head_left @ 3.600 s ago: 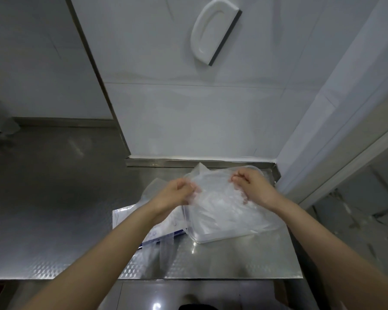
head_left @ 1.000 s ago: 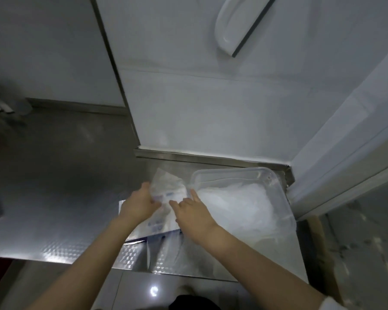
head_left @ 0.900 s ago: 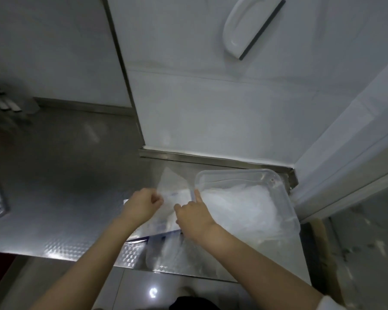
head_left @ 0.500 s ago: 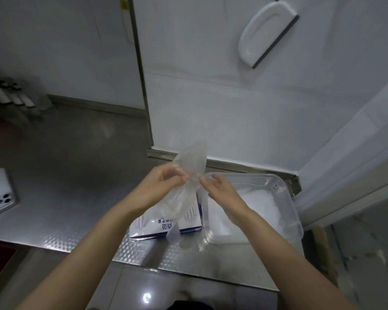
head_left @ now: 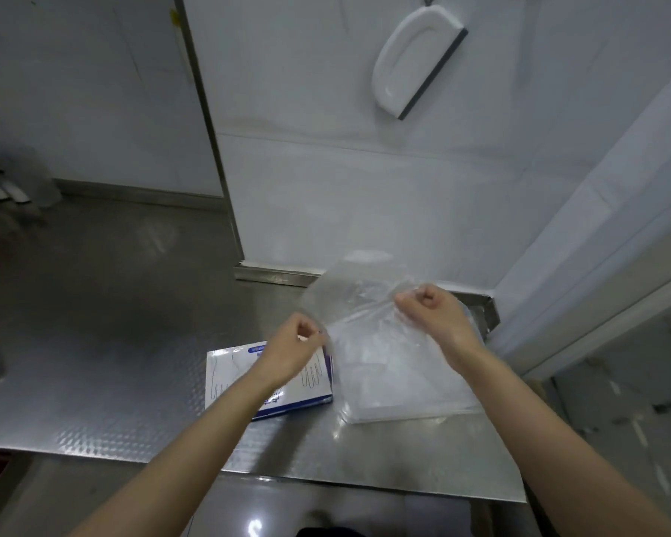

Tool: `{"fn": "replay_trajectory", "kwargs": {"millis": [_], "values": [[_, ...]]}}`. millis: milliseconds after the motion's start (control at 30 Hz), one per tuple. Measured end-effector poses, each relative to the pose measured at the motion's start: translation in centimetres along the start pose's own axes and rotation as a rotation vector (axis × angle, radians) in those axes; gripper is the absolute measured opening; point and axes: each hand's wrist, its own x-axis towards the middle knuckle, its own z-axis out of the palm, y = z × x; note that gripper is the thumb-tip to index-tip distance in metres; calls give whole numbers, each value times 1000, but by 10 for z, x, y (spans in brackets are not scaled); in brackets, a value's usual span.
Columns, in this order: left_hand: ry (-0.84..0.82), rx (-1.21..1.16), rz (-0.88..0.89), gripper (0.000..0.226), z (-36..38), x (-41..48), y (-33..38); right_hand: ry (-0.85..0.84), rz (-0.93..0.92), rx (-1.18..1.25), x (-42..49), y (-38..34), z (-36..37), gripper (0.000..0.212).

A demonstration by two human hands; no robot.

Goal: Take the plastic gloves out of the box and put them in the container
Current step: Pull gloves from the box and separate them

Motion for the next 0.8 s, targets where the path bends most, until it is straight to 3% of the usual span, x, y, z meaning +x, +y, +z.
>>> {"fn": "replay_trajectory", "kwargs": {"millis": [167,333,400,500,567,667,800], "values": [[-147,259,-69,61,38,7,-16,145,-67,-86,12,-5,-31,10],[-44,401,-34,58,41,14,-12,311,-351,-223,6,-23,-33,25],[21,481,69,71,34,18,-2,267,-450,-278,-3,-25,-27,29],[17,332,312,97,28,14,26,93,-537,-380,-14,-16,-16,40],[1,328,486,79,29,15,40,-6,-541,-485,-17,-5,-12,42],[52,402,722,19,30,21,44,-90,-516,-680,-16,16,-16,37],[-13,693,875,19,31,32,26,-200,-525,-988,-15,39,-32,30]]}}
